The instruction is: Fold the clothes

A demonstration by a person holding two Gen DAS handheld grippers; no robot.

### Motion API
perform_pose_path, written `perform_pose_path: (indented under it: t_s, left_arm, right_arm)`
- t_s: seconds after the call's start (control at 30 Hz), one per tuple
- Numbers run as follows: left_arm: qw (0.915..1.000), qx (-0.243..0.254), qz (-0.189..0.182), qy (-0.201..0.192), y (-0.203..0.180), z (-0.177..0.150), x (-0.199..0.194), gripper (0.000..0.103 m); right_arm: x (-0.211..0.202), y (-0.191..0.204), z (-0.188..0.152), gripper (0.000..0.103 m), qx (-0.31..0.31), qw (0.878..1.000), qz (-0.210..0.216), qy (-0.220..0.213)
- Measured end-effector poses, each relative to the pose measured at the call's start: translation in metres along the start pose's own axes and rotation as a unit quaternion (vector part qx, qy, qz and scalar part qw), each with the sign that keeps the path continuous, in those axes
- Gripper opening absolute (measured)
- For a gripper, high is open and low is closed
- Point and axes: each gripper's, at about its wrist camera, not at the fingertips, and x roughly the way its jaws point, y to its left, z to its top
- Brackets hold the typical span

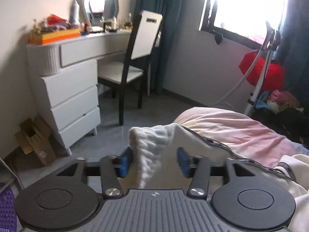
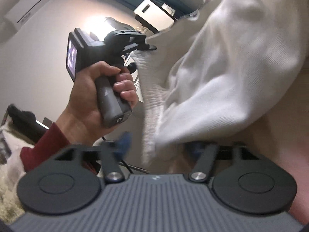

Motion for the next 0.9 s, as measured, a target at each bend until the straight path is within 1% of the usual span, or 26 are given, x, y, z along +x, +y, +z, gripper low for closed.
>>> perform_pose_path:
  t_s: [0.03, 0.1, 0.17, 0.2, 0.23, 0.3, 0.4, 0.47, 0.57, 0.63, 0.77, 0.9]
  left_arm:
    - [1.0, -0.003, 0.004, -0.007, -0.003, -0.004, -0.011, 0.067]
    - [0.9998, -0.013, -0.011, -0.012, -0.01, -0.013, -0.033, 0.073]
    - [0.9994, -0.008, -0.025, -0.021, -0.021, -0.023, -0.058, 0.075]
    - [0.9992, -0.003, -0.03, -0.027, -0.027, -0.029, -0.071, 0.076]
    - [0.9988, 0.003, -0.032, -0.036, -0.034, -0.034, -0.084, 0.079]
    - [0.9978, 0.012, -0.043, -0.05, -0.049, -0.045, -0.11, 0.08]
    - [0.9952, 0.028, -0.063, -0.069, -0.069, -0.06, -0.15, 0.08]
    - [0.9932, 0.028, -0.077, -0.083, -0.085, -0.07, -0.174, 0.082]
    - [0.991, 0.025, -0.097, -0.089, -0.108, -0.083, -0.203, 0.083]
    - [0.9905, 0.029, -0.101, -0.088, -0.124, -0.091, -0.217, 0.083]
    - [0.988, 0.048, -0.116, -0.089, -0.155, -0.109, -0.237, 0.083]
    - [0.9864, 0.069, -0.126, -0.08, -0.187, -0.122, -0.245, 0.083]
  right_arm:
    - [-0.013, 0.005, -0.001, 0.089, -0.014, 1.0, -0.005, -0.007]
    - [-0.038, 0.016, -0.004, 0.089, -0.043, 0.999, -0.014, -0.021]
    - [-0.07, 0.021, -0.008, 0.088, -0.067, 0.997, -0.028, -0.039]
    - [-0.087, 0.025, -0.007, 0.088, -0.085, 0.994, -0.04, -0.057]
    - [-0.104, 0.028, -0.007, 0.088, -0.103, 0.99, -0.053, -0.077]
    - [-0.14, 0.033, -0.008, 0.088, -0.138, 0.981, -0.079, -0.11]
    - [-0.194, 0.035, -0.006, 0.088, -0.182, 0.966, -0.114, -0.143]
    - [-0.227, 0.034, -0.005, 0.088, -0.205, 0.956, -0.133, -0.164]
    - [-0.267, 0.028, -0.008, 0.088, -0.216, 0.942, -0.172, -0.19]
    - [-0.293, 0.025, -0.01, 0.088, -0.225, 0.932, -0.198, -0.205]
    - [-0.339, 0.018, -0.017, 0.088, -0.243, 0.912, -0.238, -0.228]
    - [-0.366, 0.003, -0.019, 0.088, -0.237, 0.905, -0.259, -0.241]
